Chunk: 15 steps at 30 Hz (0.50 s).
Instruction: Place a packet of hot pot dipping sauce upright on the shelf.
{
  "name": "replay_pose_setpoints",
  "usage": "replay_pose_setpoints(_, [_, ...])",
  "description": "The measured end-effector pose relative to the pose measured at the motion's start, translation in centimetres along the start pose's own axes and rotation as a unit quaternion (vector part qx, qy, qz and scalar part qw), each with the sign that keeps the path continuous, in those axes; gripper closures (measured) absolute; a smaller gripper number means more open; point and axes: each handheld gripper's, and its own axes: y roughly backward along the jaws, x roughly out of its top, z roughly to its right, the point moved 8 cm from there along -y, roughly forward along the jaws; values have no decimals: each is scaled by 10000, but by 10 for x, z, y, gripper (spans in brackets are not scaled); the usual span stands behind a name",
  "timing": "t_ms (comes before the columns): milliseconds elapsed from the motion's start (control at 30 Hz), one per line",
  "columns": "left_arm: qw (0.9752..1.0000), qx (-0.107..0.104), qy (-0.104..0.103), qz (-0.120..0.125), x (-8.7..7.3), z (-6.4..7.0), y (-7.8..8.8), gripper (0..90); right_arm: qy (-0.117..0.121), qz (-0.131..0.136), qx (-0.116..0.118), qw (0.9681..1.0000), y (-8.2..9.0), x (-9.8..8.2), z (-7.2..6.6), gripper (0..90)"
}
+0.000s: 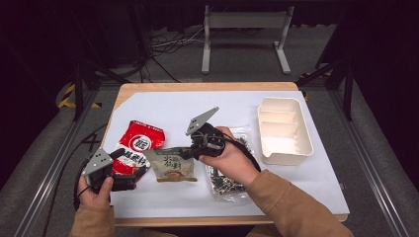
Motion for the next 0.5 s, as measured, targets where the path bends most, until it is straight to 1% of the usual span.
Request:
replay_pose_setpoints(67, [10000, 19, -32, -20, 0, 0, -1, 24, 19, 34, -67, 10000, 6, 1, 2, 897])
replay_pose_setpoints(100, [9999, 4, -96, -60, -1, 2, -2, 24, 31, 36, -83, 10000, 8, 1, 3, 897])
replay_pose_setpoints(133, [9999, 4, -96, -60, -1, 2, -2, 22, 31, 36, -83, 10000, 8, 1, 3, 897])
replay_pose_setpoints(233, [9998, 7, -163, -102, -1, 4, -4, 20, 28, 113, -152, 9998, 17, 2, 7, 897])
replay_pose_setpoints(300, [9997, -14, -184, -133, -2, 4, -5, 20, 22, 129, -190, 9997, 24, 2, 9, 897])
replay_pose_setpoints(367, [9997, -47, -159, -151, -3, 5, -6, 20, 24, 144, -227, 9996, 29, 2, 11, 897])
replay_pose_setpoints(500, [9996, -70, -197, -175, -3, 5, -7, 20, 77, 137, -342, 9993, 41, 0, 17, 896])
